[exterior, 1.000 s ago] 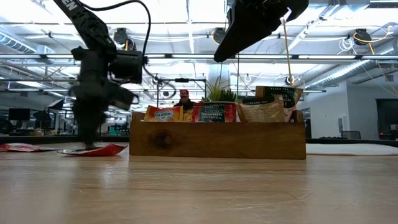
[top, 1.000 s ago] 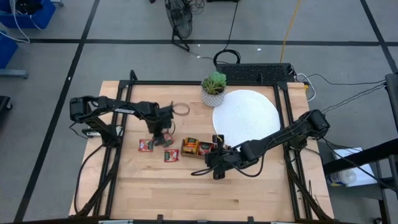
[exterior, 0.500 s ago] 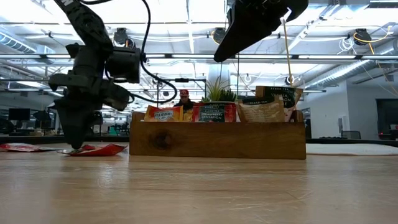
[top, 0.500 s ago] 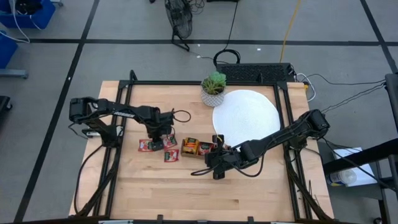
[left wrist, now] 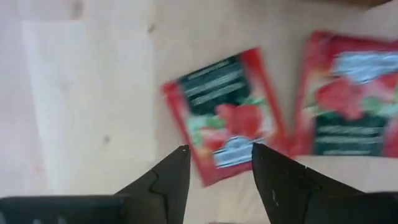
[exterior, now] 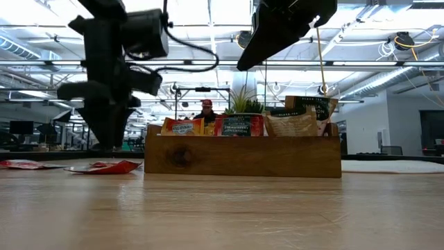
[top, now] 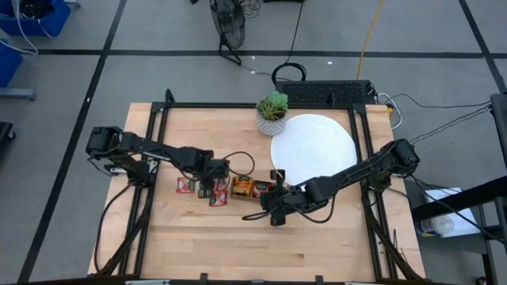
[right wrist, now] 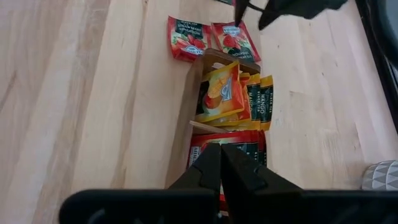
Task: Pick & Place Tea
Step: Put the red tea bag into the middle section of the wooden organizer
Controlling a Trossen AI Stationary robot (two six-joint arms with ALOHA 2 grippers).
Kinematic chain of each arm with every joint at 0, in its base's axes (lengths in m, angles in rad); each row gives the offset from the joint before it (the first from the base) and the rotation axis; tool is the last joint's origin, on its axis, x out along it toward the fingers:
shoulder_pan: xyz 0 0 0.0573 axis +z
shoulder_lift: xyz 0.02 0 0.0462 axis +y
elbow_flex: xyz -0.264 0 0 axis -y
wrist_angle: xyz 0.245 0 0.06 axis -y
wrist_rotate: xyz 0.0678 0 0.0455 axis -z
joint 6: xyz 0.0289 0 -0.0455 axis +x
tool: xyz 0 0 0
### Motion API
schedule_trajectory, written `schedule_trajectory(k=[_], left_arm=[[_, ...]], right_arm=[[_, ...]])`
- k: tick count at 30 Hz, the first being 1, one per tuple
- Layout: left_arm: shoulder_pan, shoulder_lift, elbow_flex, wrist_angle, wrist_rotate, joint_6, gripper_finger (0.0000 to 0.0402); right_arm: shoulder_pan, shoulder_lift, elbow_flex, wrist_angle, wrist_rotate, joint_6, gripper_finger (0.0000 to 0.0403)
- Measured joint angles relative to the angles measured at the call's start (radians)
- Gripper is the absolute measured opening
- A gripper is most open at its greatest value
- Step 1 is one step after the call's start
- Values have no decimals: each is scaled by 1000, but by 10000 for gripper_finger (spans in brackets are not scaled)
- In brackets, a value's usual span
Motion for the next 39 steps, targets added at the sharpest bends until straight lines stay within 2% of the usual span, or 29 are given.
schedule_trajectory(k=[7, 12, 18, 22, 24, 27, 33, 37, 39], left_arm=[[-14, 37, -1, 50, -15, -56, 180], [22, 112, 3, 54, 32, -120, 215], [43, 195, 11, 65, 61, -109, 257], [65, 208, 12, 81, 82, -41, 258], [75, 208, 12, 83, 103, -21, 242], [84, 206, 12, 85, 125, 29, 191], [83, 206, 11, 103, 138, 85, 30], [78, 203, 17, 90, 121, 87, 15], [56, 181, 23, 36, 25, 68, 8]], right_arm=[[0, 0, 0, 0, 0, 0, 0], [0, 0, 0, -3, -1, 0, 0], [0, 0, 0, -3, -2, 0, 0], [0, 0, 0, -4, -2, 0, 0], [0, 0, 0, -4, -2, 0, 0], [0, 0, 0, -5, -2, 1, 0], [0, 0, 0, -7, -3, 5, 0], [0, 0, 0, -7, -2, 7, 0], [-4, 0, 0, -5, -2, -1, 0]])
